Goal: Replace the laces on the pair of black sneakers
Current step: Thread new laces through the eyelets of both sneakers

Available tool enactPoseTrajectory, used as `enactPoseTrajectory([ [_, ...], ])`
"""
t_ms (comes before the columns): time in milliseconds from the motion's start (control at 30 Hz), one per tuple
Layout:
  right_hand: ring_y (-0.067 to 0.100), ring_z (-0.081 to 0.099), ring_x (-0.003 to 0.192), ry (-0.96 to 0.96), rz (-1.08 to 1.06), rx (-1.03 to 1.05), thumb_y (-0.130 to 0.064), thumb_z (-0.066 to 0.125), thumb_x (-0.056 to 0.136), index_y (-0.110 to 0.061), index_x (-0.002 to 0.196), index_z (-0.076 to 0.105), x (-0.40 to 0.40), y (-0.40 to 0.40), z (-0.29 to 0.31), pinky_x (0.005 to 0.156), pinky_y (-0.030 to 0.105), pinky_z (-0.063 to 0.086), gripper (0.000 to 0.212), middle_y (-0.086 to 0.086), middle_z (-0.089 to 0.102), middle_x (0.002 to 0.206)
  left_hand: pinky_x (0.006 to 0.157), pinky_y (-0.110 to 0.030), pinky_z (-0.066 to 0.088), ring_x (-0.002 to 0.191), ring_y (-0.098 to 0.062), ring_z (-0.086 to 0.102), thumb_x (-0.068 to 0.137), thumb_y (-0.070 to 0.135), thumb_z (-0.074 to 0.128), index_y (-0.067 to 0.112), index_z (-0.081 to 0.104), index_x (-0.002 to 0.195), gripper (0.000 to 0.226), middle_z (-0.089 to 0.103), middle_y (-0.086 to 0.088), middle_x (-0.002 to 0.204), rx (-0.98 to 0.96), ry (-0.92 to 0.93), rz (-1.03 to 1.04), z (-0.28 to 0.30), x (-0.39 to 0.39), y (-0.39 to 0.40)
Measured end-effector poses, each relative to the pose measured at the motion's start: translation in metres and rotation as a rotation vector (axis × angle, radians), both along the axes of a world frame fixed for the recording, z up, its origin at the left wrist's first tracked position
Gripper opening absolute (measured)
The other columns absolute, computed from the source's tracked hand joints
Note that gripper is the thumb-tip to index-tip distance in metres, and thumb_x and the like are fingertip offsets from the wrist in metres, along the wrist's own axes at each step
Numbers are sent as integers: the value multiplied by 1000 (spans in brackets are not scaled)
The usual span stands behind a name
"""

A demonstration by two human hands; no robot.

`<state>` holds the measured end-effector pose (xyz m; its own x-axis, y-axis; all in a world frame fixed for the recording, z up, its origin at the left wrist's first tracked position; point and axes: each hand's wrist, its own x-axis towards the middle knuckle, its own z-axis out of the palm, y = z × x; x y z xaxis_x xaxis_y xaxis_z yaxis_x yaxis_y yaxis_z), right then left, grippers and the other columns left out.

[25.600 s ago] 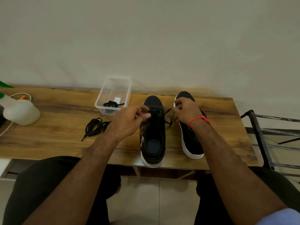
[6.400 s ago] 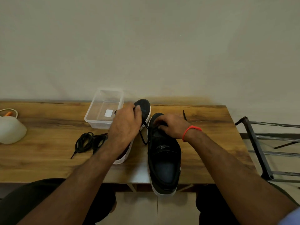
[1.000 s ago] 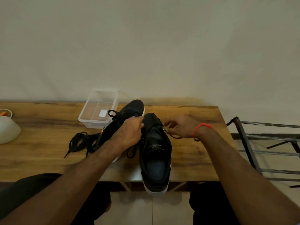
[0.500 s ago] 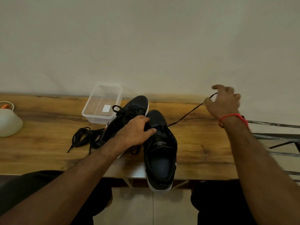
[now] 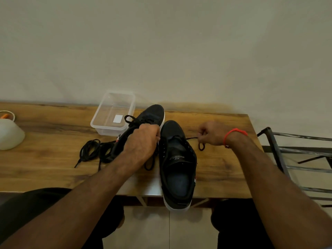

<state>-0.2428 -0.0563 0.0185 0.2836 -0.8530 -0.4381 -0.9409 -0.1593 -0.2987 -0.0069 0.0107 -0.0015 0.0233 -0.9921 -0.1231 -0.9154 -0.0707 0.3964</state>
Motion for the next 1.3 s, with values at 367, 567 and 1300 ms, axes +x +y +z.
enactPoseTrajectory([
  [367, 25, 53, 122, -15, -36, 3, -36, 67, 91, -29, 123, 60, -4, -2, 1, 103, 40, 47, 33, 1, 56, 133, 74, -35, 50, 92, -21, 61, 103, 31, 49, 23, 57, 129, 29, 61, 0, 118, -81, -100, -27, 2, -12, 5],
  [567, 26, 63, 98, -75, 81, -11, -22, 63, 94, -12, 98, 66, 25, 11, -9, 89, 43, 54, 12, 7, 68, 102, 71, -29, 46, 95, -19, 66, 104, 36, 52, 27, 65, 123, 25, 68, 1, 111, -49, -75, -12, -3, -15, 9],
  [1300, 30, 47, 119, 70, 134, -283, -38, 62, 96, -25, 108, 67, 71, 17, -20, 102, 50, 43, 19, 5, 55, 120, 71, -35, 46, 98, -21, 61, 96, 54, 55, 24, 55, 134, 49, 63, -1, 116, 99, -2, 22, 6, -18, 4],
])
